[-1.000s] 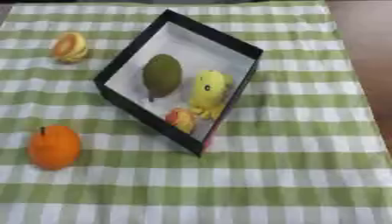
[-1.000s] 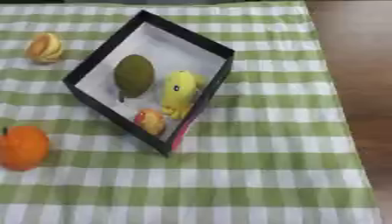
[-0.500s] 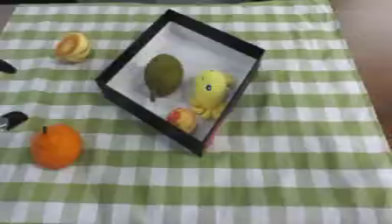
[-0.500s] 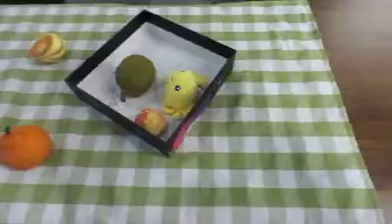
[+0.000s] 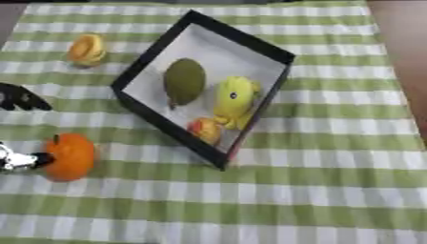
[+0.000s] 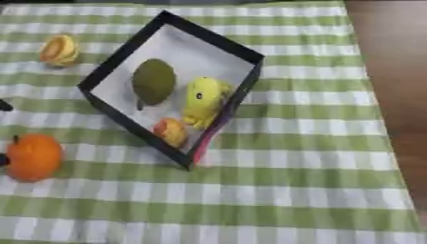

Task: Pick up objects on the table and place them in the box.

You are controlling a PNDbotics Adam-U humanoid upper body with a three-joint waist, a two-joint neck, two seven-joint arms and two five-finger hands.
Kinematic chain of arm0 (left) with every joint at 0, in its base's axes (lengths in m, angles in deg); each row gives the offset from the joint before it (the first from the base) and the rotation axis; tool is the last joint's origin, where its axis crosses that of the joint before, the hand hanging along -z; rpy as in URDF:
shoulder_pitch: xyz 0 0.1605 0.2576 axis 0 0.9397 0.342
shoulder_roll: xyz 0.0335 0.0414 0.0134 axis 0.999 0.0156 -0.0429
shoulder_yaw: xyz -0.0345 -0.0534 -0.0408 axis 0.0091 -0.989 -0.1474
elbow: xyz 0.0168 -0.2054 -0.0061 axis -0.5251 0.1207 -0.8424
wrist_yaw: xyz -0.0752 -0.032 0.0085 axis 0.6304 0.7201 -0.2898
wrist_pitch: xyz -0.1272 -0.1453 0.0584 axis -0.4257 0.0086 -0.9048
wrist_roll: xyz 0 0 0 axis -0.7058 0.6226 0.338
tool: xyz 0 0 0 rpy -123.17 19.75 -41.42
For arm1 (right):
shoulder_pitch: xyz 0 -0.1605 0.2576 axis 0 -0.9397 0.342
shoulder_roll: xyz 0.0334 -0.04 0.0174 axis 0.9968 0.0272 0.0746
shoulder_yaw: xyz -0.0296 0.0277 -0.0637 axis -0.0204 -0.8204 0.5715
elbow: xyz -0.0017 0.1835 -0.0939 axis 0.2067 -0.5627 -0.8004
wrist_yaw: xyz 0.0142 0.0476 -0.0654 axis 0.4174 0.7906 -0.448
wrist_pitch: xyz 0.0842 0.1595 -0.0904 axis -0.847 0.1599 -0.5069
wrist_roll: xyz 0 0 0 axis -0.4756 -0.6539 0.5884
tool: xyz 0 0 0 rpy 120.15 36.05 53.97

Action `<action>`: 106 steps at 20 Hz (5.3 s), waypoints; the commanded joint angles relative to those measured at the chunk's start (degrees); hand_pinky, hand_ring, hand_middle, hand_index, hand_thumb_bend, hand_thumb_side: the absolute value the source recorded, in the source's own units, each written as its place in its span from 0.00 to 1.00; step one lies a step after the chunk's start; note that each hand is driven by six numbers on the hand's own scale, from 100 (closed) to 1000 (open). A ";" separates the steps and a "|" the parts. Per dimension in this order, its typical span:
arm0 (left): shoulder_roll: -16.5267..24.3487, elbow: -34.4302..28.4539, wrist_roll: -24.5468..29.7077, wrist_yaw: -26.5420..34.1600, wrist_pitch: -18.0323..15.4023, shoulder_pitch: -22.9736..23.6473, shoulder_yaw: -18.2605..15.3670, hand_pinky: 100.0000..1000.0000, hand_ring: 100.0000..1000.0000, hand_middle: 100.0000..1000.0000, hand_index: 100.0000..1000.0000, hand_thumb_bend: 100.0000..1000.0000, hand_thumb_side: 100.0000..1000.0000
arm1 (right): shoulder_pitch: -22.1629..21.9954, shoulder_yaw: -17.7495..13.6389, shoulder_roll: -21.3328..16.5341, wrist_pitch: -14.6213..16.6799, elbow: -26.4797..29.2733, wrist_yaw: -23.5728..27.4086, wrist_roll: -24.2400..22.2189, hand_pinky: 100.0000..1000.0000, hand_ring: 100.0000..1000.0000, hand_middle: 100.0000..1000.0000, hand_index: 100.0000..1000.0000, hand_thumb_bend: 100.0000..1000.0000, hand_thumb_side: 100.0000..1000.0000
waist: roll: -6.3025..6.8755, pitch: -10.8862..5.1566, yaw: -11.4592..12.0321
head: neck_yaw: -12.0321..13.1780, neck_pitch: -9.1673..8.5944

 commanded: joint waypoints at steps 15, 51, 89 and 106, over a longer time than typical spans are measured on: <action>-6.38 6.39 2.42 -12.84 -0.18 -7.33 6.97 0.82 0.81 0.75 0.83 0.56 0.09 | 0.34 -0.33 0.48 -1.16 -0.45 -0.12 -1.14 1.00 0.75 0.61 0.80 0.00 0.34 | 0.78 -2.19 -0.32 | 1.67 0.33; -28.51 12.25 -4.54 -12.17 -13.18 -50.67 9.14 0.64 0.59 0.50 0.46 0.25 0.00 | 2.78 0.59 -0.05 -2.05 -0.84 2.10 -1.82 1.00 0.75 0.61 0.79 0.00 0.31 | 1.84 -3.86 -0.85 | -0.63 0.33; -35.30 34.49 3.07 -17.40 -21.44 -53.15 9.79 0.85 0.85 0.82 0.92 0.27 0.60 | 2.97 0.91 -0.30 -2.45 -0.51 2.35 -1.90 1.00 0.75 0.61 0.79 0.00 0.31 | 2.15 -3.98 -1.36 | -0.61 0.33; -28.62 53.95 7.92 -24.25 -17.39 -52.00 -1.99 0.89 0.90 0.84 0.87 0.41 0.17 | 1.76 0.59 -1.17 -1.73 -0.74 1.57 -1.48 1.00 0.75 0.61 0.79 0.00 0.29 | 1.70 -3.87 -0.55 | -1.13 0.33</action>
